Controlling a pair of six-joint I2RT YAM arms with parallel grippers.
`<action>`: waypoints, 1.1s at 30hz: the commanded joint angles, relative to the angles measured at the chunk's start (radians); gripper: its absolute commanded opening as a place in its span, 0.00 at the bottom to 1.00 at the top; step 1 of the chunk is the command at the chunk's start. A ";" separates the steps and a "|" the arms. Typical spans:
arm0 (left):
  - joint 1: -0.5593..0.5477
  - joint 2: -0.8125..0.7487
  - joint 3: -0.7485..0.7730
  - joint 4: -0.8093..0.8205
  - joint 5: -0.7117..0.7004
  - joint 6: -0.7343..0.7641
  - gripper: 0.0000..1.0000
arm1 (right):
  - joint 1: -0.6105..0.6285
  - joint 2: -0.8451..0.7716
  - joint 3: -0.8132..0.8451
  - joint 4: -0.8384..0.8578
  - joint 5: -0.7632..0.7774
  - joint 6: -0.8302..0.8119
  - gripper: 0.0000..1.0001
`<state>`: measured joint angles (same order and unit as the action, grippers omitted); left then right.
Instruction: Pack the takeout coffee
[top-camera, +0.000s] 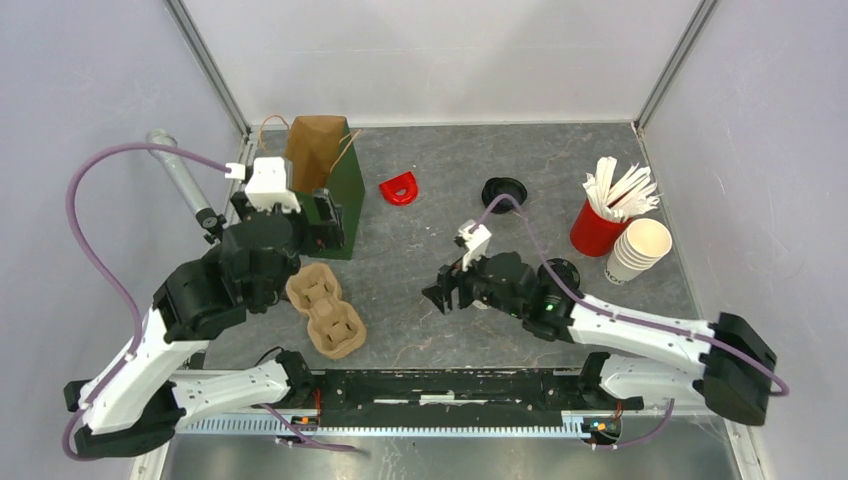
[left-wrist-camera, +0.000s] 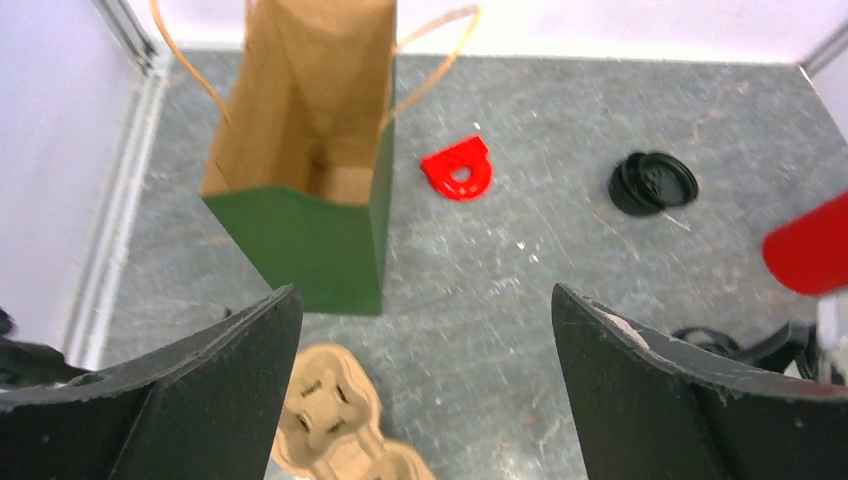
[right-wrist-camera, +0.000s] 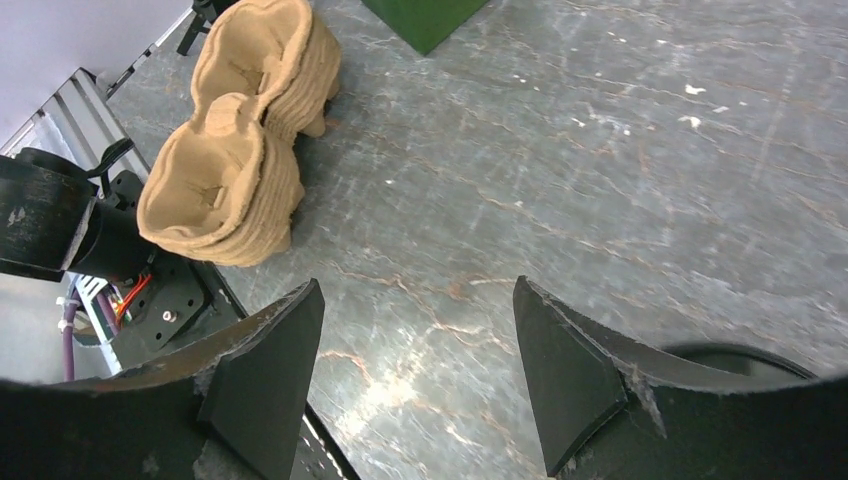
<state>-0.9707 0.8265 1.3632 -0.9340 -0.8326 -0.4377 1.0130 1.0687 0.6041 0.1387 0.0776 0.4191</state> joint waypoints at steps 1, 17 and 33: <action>0.018 0.103 0.153 0.070 -0.113 0.198 1.00 | 0.085 0.119 0.119 0.102 0.127 0.018 0.76; 0.398 0.229 0.376 0.035 0.465 0.177 1.00 | 0.351 0.683 0.628 0.036 0.221 -0.027 0.63; 0.398 0.084 0.319 0.064 0.418 0.178 1.00 | 0.372 1.024 1.014 -0.189 0.350 -0.068 0.55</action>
<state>-0.5781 0.9226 1.6947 -0.9073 -0.4091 -0.2569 1.3857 2.0537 1.5383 0.0219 0.3557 0.3759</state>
